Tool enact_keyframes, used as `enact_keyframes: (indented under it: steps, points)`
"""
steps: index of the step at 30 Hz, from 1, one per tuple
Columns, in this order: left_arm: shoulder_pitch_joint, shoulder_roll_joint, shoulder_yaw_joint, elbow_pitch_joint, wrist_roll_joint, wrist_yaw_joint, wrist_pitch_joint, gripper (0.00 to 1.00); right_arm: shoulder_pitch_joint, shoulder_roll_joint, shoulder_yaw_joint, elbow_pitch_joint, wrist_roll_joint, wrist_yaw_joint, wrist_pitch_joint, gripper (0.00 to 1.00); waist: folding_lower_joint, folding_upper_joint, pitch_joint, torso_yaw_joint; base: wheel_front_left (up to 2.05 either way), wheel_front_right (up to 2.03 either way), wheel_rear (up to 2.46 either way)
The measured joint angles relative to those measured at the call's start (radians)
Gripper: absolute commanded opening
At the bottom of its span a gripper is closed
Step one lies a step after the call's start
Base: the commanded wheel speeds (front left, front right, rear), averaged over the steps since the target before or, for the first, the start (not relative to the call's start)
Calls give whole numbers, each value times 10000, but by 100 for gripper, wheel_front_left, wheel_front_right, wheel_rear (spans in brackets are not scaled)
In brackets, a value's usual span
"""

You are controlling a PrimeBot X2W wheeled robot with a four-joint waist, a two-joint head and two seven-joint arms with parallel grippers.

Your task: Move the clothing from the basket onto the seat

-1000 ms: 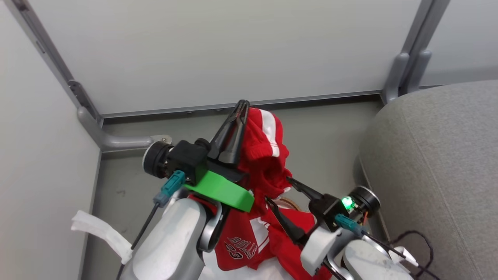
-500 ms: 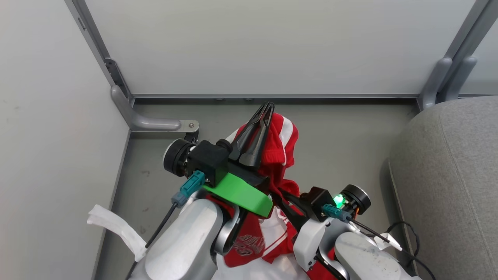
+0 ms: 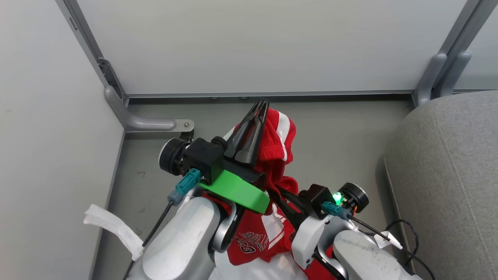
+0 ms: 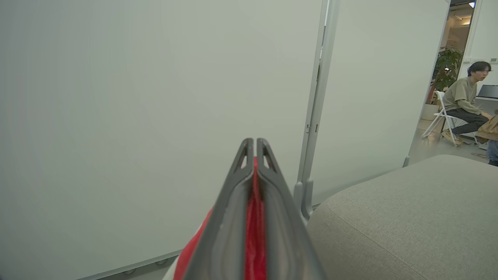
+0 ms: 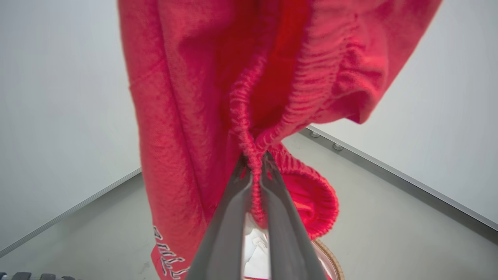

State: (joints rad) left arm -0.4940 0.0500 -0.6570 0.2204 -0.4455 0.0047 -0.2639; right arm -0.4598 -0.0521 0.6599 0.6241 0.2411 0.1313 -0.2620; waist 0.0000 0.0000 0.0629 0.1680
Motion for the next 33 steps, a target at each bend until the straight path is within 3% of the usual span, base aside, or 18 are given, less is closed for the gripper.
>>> enact_keyframes:
  steps: [9,10,11,20,33]
  points:
    - [2,0,127,29,79,-2,0,0,5,4,-71,-176,29,0,0,0,0,0,19,-109,0,0,0]
    - [2,0,165,42,150,10,0,24,8,10,-107,-211,29,0,0,0,-1,0,20,-142,0,0,0]
    - [6,-2,190,115,184,33,-2,100,13,15,-184,-288,29,0,0,0,-1,0,22,-197,0,0,0]
    - [587,4,965,748,1083,-54,-6,100,631,27,-640,-1354,146,2,4,0,0,0,38,-1400,0,0,0]
    - [1410,-13,2305,798,2320,-769,-6,100,1277,-125,-1893,-2715,84,2,2,0,0,0,349,-4458,0,0,0]
